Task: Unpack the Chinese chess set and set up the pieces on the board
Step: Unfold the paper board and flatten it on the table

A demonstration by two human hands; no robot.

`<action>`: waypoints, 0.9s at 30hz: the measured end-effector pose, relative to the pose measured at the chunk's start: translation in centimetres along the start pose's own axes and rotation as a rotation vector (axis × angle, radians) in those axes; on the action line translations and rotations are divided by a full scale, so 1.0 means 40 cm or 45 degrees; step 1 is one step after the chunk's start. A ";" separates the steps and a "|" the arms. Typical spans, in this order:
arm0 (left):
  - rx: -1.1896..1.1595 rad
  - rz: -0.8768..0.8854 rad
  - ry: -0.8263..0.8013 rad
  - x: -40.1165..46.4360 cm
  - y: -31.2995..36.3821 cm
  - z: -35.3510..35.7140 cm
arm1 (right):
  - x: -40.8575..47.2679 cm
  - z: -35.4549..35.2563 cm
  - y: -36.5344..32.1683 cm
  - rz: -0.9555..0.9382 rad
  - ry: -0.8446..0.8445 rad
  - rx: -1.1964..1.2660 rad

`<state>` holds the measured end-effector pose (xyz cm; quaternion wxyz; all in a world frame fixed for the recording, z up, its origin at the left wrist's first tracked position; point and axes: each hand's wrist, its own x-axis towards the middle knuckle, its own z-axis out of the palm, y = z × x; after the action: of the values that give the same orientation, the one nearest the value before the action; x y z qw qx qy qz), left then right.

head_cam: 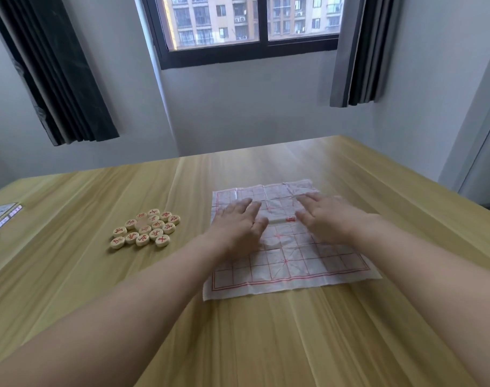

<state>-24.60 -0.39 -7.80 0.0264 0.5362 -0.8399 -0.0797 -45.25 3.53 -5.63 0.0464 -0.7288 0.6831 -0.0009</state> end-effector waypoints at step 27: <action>0.024 -0.201 -0.005 0.143 -0.071 0.024 | 0.160 0.085 0.085 0.176 -0.006 0.088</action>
<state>-24.63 -6.65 -9.45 0.0132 0.6009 -0.7957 -0.0745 -47.99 -2.82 -9.64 0.0730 -0.6779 0.7312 -0.0194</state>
